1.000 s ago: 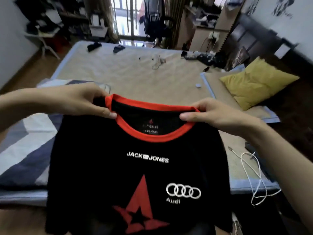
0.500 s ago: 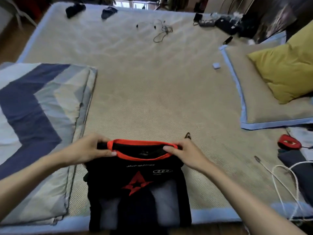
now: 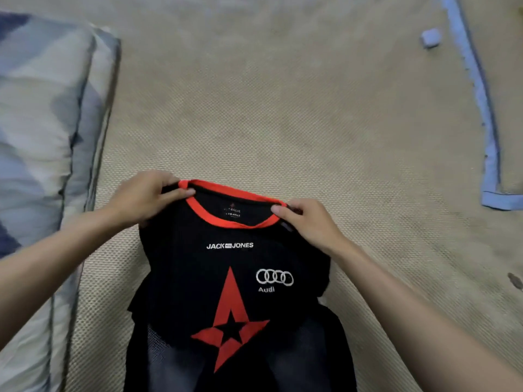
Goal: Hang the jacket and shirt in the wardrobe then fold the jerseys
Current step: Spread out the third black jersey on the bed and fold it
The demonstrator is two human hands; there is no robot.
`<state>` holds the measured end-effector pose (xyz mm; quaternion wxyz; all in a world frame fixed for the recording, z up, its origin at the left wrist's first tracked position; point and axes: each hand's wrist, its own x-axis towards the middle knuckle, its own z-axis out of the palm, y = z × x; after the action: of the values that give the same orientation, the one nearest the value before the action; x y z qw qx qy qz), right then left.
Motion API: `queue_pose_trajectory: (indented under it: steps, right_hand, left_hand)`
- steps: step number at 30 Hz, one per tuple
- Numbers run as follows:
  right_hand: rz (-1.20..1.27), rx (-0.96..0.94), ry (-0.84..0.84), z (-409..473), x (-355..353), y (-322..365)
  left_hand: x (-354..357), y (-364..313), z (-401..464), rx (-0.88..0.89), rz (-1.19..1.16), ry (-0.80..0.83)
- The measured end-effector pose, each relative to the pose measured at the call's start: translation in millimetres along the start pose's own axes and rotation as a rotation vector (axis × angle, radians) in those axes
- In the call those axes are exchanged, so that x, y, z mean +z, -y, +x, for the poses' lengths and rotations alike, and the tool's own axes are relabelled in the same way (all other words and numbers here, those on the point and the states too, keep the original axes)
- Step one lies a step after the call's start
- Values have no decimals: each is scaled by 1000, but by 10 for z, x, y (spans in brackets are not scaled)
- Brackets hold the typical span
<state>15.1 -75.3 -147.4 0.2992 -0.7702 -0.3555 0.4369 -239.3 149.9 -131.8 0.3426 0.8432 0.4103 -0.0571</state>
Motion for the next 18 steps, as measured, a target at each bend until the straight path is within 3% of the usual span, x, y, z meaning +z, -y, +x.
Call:
queue_pose_trajectory:
  steps: [5, 7, 18]
  right_hand:
    - [1, 26, -4, 266, 280, -424]
    - [3, 12, -68, 491, 233, -400]
    - [-309, -87, -260, 2104, -422, 116]
  left_hand:
    - [416, 387, 136, 45, -306, 41]
    - [442, 427, 272, 73, -313, 48]
    - [-306, 338, 1831, 102, 223, -22]
